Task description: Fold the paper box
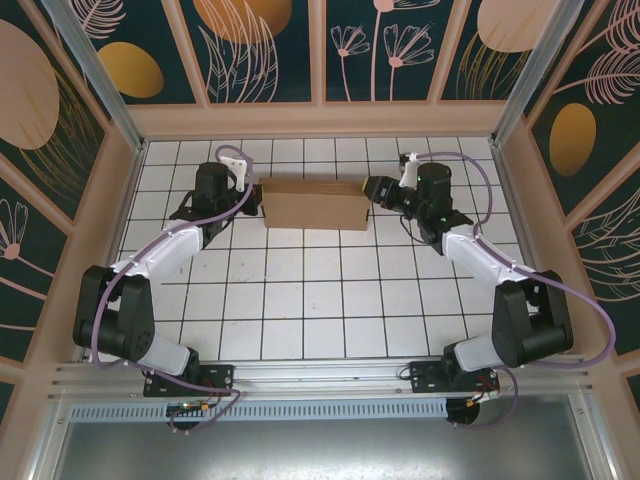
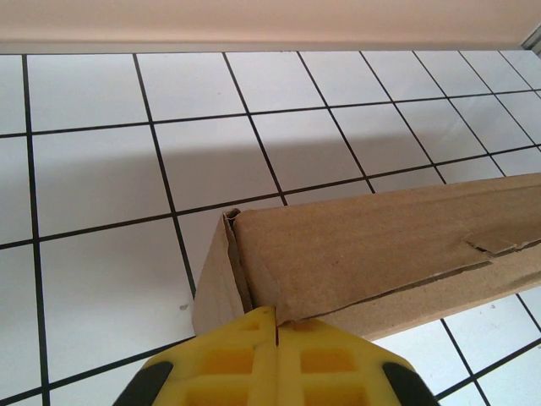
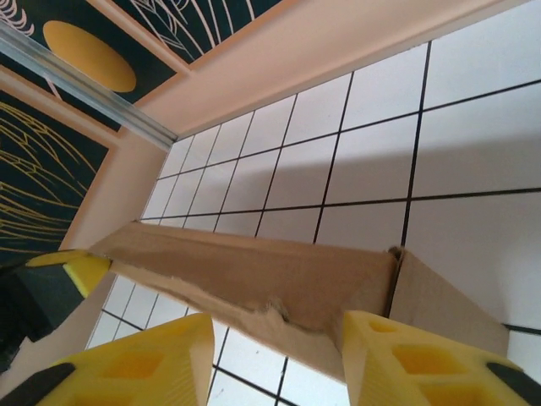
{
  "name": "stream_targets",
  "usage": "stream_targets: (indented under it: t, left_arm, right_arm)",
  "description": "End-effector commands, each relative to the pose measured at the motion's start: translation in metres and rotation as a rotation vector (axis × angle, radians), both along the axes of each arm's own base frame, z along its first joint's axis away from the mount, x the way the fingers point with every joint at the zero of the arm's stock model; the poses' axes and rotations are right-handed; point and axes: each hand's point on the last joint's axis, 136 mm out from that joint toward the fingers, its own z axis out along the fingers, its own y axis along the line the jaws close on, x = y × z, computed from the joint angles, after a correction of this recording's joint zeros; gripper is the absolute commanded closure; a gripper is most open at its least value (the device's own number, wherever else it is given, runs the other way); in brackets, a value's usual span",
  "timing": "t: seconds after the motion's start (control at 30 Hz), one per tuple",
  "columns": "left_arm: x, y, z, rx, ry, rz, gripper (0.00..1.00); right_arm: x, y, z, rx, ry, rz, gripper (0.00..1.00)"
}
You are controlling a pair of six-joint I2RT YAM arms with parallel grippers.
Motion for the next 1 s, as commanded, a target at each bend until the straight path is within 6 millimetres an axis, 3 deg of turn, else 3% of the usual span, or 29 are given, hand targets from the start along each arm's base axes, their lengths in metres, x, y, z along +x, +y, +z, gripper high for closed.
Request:
stream_targets:
  t: [0.0, 0.2, 0.37, 0.53, 0.63, 0.73, 0.97]
  left_arm:
    - [-0.03, 0.0, -0.059, 0.068, 0.218, -0.026, 1.0]
    - [-0.031, -0.002, -0.055, 0.033, 0.211, -0.021, 1.0]
    - [-0.03, -0.003, -0.041, -0.011, 0.184, 0.001, 0.73]
    - [-0.031, -0.004, -0.022, -0.068, 0.145, 0.019, 0.6]
    - [-0.032, -0.002, -0.013, -0.072, 0.126, 0.026, 0.62]
    - [-0.035, 0.002, -0.001, -0.085, 0.091, 0.029, 0.71]
    - [-0.047, -0.008, 0.032, -0.22, 0.047, -0.075, 0.81]
  right_arm:
    - [0.009, 0.002, 0.002, 0.025, 0.054, -0.052, 0.59]
    - [0.009, -0.008, -0.032, -0.073, 0.104, -0.114, 0.66]
    - [0.006, -0.015, -0.047, -0.108, 0.123, -0.138, 0.69]
    - [0.007, -0.014, -0.044, -0.119, 0.114, -0.143, 0.69]
    - [0.009, -0.014, -0.041, -0.128, 0.11, -0.147, 0.69]
    - [0.01, -0.014, -0.04, -0.129, 0.11, -0.153, 0.69]
    - [0.01, -0.013, -0.038, -0.136, 0.107, -0.163, 0.68]
